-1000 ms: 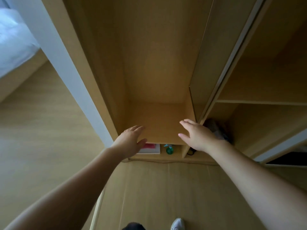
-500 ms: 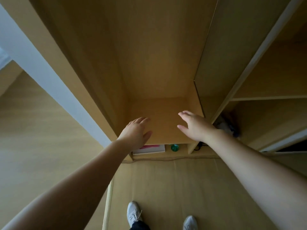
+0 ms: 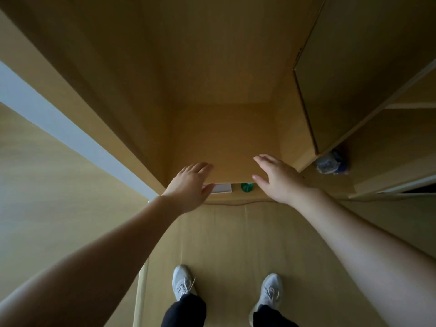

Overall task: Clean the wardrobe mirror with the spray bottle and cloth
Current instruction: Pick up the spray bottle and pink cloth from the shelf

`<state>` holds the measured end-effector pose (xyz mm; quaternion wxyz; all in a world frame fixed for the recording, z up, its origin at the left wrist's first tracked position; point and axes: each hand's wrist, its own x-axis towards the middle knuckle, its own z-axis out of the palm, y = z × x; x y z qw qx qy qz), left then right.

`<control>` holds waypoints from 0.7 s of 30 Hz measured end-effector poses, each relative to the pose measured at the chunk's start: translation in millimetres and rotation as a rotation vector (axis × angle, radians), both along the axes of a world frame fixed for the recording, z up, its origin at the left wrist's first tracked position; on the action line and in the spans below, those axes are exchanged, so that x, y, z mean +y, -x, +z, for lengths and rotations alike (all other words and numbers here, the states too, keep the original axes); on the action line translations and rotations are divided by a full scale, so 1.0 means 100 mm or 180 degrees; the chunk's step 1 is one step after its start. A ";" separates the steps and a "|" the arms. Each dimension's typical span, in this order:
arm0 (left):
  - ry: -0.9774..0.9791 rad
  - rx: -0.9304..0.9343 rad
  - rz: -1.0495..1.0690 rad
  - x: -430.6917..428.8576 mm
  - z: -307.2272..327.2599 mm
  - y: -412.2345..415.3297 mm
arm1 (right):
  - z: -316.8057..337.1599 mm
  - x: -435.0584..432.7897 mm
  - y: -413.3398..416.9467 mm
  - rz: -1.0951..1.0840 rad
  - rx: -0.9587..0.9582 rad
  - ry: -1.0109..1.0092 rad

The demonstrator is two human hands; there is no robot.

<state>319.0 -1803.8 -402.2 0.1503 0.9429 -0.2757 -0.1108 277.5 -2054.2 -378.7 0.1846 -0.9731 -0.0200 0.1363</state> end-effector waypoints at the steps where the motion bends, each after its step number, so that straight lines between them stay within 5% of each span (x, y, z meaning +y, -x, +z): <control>1: 0.0012 0.0008 0.0025 -0.03 -0.15 0.02 | -0.15 -0.01 0.00 0.0053 0.0002 -0.0027; 21: 0.0000 -0.0080 -0.0106 -0.16 -3.60 0.14 | -3.64 -0.19 0.10 0.0687 -0.0211 -0.0048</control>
